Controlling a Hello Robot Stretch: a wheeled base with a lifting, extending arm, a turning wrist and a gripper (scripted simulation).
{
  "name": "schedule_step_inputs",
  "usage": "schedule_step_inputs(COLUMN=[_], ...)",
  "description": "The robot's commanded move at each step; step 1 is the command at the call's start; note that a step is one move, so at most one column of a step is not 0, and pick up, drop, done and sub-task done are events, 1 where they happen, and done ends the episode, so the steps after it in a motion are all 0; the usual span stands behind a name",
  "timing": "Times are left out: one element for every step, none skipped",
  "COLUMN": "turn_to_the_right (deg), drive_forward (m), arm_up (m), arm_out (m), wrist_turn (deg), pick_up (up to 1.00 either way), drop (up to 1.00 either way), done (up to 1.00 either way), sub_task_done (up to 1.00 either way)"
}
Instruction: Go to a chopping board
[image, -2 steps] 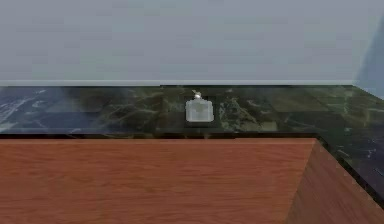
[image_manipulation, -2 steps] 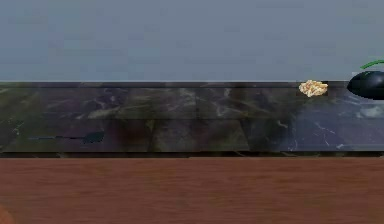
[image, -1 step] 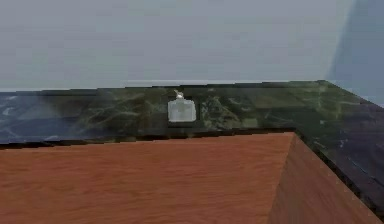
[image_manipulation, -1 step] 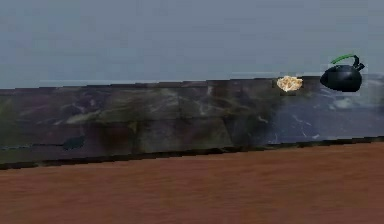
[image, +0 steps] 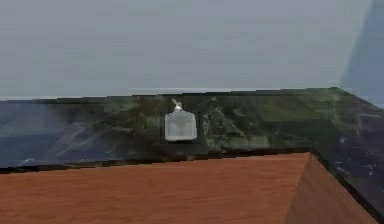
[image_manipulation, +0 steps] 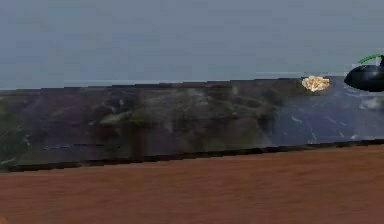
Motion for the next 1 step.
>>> schedule_step_inputs(turn_to_the_right=[0.0], drive_forward=[0.00], arm_up=[0.00], arm_out=[0.00], wrist_turn=[0.0], pick_up=[0.00], drop=[0.00], done=[1.00], sub_task_done=[0.00])
